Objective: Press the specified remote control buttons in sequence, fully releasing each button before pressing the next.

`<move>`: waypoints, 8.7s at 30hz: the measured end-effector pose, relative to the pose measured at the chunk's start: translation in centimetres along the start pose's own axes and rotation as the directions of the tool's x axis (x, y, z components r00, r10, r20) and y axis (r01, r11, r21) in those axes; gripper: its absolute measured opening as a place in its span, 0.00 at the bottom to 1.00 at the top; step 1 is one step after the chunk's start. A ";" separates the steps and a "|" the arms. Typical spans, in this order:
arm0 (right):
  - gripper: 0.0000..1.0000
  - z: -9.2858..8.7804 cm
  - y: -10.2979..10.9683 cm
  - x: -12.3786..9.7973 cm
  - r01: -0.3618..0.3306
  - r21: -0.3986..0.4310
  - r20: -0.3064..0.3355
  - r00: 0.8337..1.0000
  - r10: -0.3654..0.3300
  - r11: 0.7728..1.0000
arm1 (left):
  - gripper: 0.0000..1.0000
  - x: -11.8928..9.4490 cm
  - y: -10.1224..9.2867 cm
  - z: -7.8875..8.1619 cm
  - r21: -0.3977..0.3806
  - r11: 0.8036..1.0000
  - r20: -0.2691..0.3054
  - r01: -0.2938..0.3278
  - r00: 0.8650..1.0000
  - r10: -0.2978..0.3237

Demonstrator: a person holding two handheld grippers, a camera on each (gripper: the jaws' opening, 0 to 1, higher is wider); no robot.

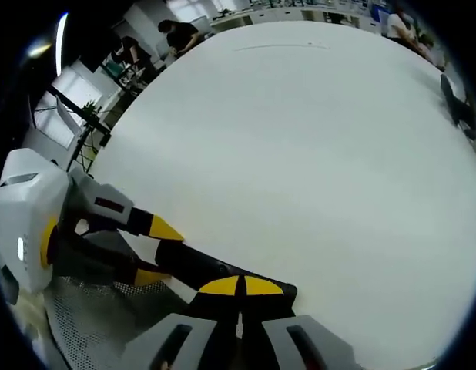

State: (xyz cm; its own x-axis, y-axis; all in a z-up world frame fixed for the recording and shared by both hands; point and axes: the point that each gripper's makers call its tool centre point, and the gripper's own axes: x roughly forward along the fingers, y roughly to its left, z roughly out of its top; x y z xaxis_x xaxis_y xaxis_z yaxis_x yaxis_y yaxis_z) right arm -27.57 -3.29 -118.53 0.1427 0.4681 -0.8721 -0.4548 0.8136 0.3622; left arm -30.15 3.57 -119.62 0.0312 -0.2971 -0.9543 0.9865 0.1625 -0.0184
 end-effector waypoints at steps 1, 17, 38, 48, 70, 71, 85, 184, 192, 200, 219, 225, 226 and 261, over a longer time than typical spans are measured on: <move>0.00 0.0 0.0 0.0 0.000 0.002 0.001 1.000 0.000 1.000 | 0.23 0.0 0.0 0.0 0.001 1.000 -0.001 0.000 1.000 0.000; 0.00 0.2 -0.1 0.2 -0.027 0.049 -0.016 0.999 0.028 0.998 | 0.23 0.0 0.0 0.0 0.003 1.000 -0.009 0.000 1.000 0.000; 0.00 -0.1 1.2 -0.1 -0.064 0.037 0.005 0.998 0.064 0.997 | 0.23 0.0 0.0 0.0 0.005 1.000 -0.007 0.000 1.000 0.001; 0.00 -0.6 1.5 0.2 -0.067 0.011 -0.029 0.997 0.068 0.998 | 0.23 0.0 0.0 0.0 0.004 1.000 -0.008 -0.002 1.000 0.002; 0.00 -0.3 1.1 0.6 -0.063 0.083 -0.070 0.995 0.069 0.995 | 0.23 -0.1 0.0 -0.1 0.005 1.000 0.048 0.000 0.999 0.000; 0.00 -0.3 1.1 0.7 -0.064 0.086 -0.074 0.995 0.071 0.994 | 0.23 -0.1 0.0 -0.1 0.005 1.000 0.052 -0.001 0.999 0.001; 0.00 -0.4 1.5 0.4 -0.049 0.029 -0.070 0.996 0.051 0.998 | 0.23 0.0 0.0 0.0 0.004 1.000 0.029 0.003 1.000 -0.003; 0.00 -0.7 0.1 0.0 0.003 0.072 -0.108 0.994 0.005 0.997 | 0.24 0.0 -0.1 0.1 0.050 0.999 0.046 0.000 0.999 -0.003; 0.00 -0.6 0.1 0.2 0.019 0.057 -0.122 0.992 -0.012 0.998 | 0.24 0.0 -0.1 0.1 0.042 0.999 0.041 -0.001 0.999 -0.001; 0.00 -0.7 0.2 0.2 0.051 0.010 -0.114 0.992 -0.049 0.999 | 0.23 0.1 0.0 0.1 0.017 1.000 0.023 0.001 1.000 -0.001; 0.00 -0.7 0.3 0.1 0.019 0.026 -0.087 0.996 -0.017 0.999 | 0.23 0.0 0.0 0.1 0.008 1.000 0.059 -0.002 0.998 0.001; 0.00 -0.8 0.4 0.2 0.018 -0.008 -0.100 0.995 -0.019 1.000 | 0.23 -0.1 0.0 0.1 0.010 1.000 0.060 0.000 0.998 -0.001; 0.00 -0.8 0.4 0.2 0.016 -0.006 -0.102 0.995 -0.017 1.000 | 0.23 -0.1 0.0 0.1 0.011 1.000 0.060 0.000 0.998 0.000; 0.00 1.2 1.8 1.5 -0.025 -0.037 -0.084 0.996 0.022 0.999 | 0.23 -0.1 0.0 0.1 0.024 1.000 0.061 0.004 0.998 -0.006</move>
State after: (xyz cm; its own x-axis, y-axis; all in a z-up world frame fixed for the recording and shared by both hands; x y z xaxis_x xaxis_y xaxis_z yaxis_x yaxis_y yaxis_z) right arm -27.16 -0.70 -118.85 0.0587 0.4551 -0.8885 -0.4907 0.7882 0.3713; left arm -30.17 3.46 -119.52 0.0351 -0.3549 -0.9342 0.9903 0.1383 -0.0153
